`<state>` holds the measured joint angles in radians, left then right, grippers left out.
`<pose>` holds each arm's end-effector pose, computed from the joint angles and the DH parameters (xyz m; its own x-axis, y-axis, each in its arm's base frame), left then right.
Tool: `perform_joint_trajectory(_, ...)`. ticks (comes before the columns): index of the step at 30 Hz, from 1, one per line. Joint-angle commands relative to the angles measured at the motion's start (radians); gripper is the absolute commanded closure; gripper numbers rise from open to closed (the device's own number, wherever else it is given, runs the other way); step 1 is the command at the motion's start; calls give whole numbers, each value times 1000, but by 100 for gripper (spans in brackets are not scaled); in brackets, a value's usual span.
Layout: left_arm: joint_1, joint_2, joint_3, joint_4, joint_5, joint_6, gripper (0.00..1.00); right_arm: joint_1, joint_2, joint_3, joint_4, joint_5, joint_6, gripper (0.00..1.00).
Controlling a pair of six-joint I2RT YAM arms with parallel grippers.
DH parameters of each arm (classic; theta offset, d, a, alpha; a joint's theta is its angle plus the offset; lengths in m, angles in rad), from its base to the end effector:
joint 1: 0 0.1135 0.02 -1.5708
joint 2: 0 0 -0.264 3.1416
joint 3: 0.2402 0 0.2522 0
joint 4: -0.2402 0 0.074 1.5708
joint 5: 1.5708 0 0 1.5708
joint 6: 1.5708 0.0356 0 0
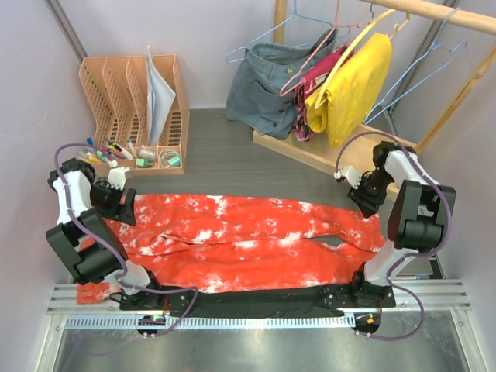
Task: Place the trousers on the hanger
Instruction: Fold the trousers
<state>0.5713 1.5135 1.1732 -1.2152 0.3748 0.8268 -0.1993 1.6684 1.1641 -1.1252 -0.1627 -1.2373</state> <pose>0.2236 0.1283 0.2447 -0.9364 0.2120 -0.2797 0.2813 0.9300 -0.2366 0.2783 -0.0503 0.2015 -0.5137 -0.8475 -0.1336 -0.8576 0.5028 0.1084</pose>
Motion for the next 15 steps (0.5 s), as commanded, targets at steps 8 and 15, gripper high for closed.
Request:
perform_joint_trajectory(8, -4, 19, 52, -20, 42, -41, 27, -23, 108, 37, 114, 28, -62, 53)
perform_joint_trajectory(15, -4, -21, 5, 23, 72, -60, 18, -25, 158, -21, 214, 64, -65, 51)
